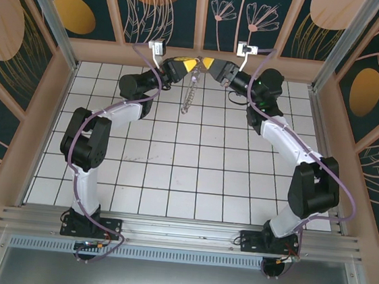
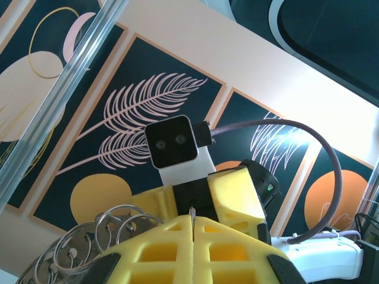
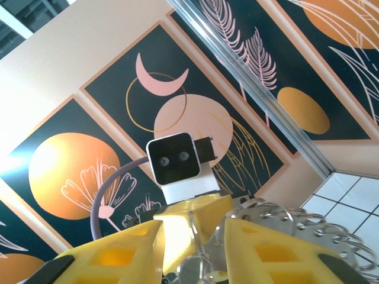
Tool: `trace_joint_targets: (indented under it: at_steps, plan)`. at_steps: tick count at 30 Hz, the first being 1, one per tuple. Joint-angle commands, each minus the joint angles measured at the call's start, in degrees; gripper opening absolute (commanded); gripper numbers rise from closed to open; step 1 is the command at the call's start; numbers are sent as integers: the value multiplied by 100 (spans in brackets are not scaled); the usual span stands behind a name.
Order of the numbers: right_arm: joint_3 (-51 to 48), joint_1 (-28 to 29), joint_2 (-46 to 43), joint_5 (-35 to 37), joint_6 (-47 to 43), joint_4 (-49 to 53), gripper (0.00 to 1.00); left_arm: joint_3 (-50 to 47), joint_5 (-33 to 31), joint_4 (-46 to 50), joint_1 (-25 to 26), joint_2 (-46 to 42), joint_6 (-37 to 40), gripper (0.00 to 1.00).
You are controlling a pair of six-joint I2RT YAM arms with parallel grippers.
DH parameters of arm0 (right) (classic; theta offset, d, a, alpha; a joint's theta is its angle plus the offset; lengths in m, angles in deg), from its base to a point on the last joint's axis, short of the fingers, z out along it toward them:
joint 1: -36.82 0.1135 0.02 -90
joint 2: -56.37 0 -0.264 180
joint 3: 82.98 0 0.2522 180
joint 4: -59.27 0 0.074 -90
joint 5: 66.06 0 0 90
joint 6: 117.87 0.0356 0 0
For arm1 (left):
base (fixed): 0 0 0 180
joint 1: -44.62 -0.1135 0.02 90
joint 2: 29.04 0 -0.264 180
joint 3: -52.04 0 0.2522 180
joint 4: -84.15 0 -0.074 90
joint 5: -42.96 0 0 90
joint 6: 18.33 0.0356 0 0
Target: Put the keys on the keyring
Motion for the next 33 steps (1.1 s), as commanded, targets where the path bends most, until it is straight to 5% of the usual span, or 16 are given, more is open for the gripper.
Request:
trace_joint_targets:
  at_steps: [1, 33]
  plan:
    - [295, 52, 34, 15, 63, -347, 31, 109, -52, -466, 8, -33, 23, 0]
    - [241, 272, 285, -43, 44, -329, 20, 149, -97, -449, 21, -17, 27, 0]
